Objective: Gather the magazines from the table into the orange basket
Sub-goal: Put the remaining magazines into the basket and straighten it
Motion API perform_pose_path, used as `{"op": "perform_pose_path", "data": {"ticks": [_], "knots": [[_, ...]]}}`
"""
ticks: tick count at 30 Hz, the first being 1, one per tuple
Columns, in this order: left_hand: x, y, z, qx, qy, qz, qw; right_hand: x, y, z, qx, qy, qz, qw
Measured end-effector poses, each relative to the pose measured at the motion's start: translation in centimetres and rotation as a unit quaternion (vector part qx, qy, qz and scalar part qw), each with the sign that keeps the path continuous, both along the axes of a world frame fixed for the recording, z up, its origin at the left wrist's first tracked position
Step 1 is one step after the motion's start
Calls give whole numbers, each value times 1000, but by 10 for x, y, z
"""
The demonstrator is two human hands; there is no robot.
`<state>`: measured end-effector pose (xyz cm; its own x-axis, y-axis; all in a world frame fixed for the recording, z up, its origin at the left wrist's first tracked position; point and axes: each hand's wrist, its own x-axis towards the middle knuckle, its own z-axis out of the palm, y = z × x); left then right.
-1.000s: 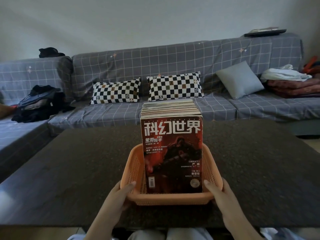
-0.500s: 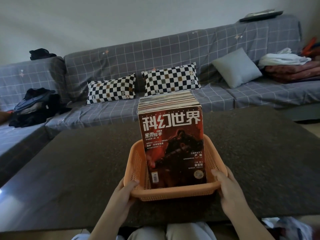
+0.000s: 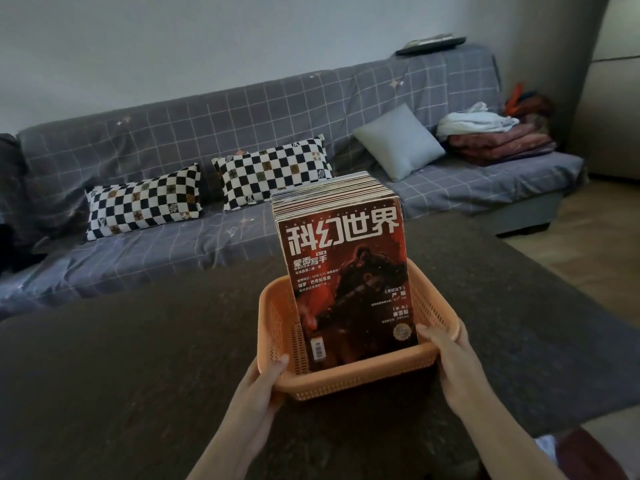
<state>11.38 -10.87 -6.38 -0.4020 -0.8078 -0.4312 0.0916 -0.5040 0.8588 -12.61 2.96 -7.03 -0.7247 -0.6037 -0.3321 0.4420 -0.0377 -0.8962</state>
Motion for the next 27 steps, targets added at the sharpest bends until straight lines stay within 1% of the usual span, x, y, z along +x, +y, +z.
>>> {"op": "perform_pose_path", "data": {"ticks": [4, 11, 16, 23, 27], "knots": [[-51, -4, 0, 5, 20, -38, 999, -49, -4, -3, 0, 9, -32, 999], [-135, -13, 2, -2, 25, -90, 996, -127, -15, -2, 28, 20, -81, 996], [-187, -23, 9, -4, 28, -103, 994, -173, -26, -1, 59, 38, -101, 992], [-252, -35, 10, -39, 24, -137, 989, -236, -45, 3, 95, 44, -149, 983], [-288, -38, 8, -57, 19, -146, 987, -270, -52, 5, 116, 43, -148, 981]]}}
